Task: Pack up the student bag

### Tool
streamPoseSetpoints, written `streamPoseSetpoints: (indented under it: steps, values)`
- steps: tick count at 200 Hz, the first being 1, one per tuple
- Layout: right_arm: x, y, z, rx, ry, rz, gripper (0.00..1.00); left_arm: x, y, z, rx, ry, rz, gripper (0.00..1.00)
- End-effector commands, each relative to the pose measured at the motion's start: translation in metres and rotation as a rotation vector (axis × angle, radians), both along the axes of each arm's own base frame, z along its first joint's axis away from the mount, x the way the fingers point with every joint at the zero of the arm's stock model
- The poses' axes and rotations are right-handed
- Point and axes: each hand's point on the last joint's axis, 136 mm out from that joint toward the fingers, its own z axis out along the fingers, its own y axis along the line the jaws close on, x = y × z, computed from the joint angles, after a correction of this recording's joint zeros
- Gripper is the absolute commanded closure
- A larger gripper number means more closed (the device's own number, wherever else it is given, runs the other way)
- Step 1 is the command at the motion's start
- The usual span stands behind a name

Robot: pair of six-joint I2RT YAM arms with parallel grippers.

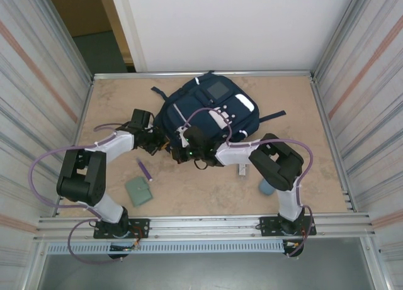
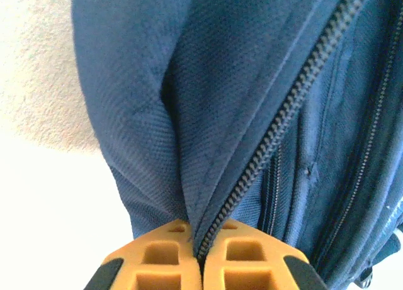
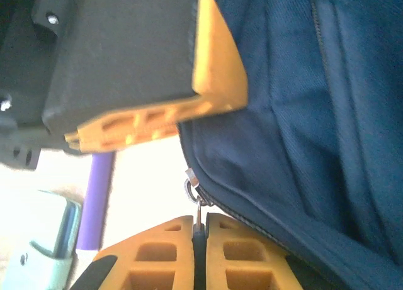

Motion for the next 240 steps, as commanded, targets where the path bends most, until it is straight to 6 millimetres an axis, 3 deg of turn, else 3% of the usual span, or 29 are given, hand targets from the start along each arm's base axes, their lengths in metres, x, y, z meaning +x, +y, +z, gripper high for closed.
streamPoseSetpoints:
  steps: [1, 49, 90, 120, 152, 167, 185, 213, 218, 238, 240]
  values:
    - [-0.012, -0.036, -0.002, -0.043, 0.030, -0.014, 1.00, 0.021, 0.021, 0.010, 0.071, -0.078, 0.050, 1.00]
    - [-0.005, -0.158, -0.034, -0.271, 0.036, -0.139, 1.00, 0.033, 0.026, 0.014, 0.042, -0.066, 0.009, 1.00]
    - [0.027, -0.248, -0.055, -0.352, 0.088, -0.390, 1.00, 0.039, 0.021, 0.021, 0.012, -0.081, -0.006, 1.00]
    - [0.041, -0.250, -0.054, -0.314, 0.071, -0.412, 0.95, 0.035, 0.016, 0.019, -0.002, -0.071, -0.029, 1.00]
    - [0.038, -0.231, -0.023, -0.213, -0.006, -0.325, 0.81, 0.000, 0.008, 0.019, -0.015, -0.027, -0.075, 0.92]
    - [0.032, -0.233, -0.007, -0.214, -0.072, -0.293, 0.72, -0.018, 0.011, 0.026, 0.010, -0.022, -0.086, 0.70]
    - [0.028, -0.239, 0.019, -0.204, -0.143, -0.298, 0.61, -0.033, 0.022, 0.042, 0.063, -0.027, -0.071, 0.61]
    - [0.026, -0.245, 0.065, -0.198, -0.283, -0.290, 0.45, -0.025, 0.023, 0.082, 0.140, -0.161, -0.090, 0.54]
    - [0.027, -0.247, 0.072, -0.204, -0.306, -0.297, 0.37, -0.020, 0.019, 0.089, 0.151, -0.184, -0.102, 0.53]
    - [0.037, -0.256, 0.101, -0.222, -0.386, -0.344, 0.23, -0.002, -0.006, 0.106, 0.149, -0.214, -0.162, 0.50]
    - [0.038, -0.256, 0.104, -0.221, -0.394, -0.349, 0.14, 0.000, -0.009, 0.107, 0.146, -0.215, -0.170, 0.50]
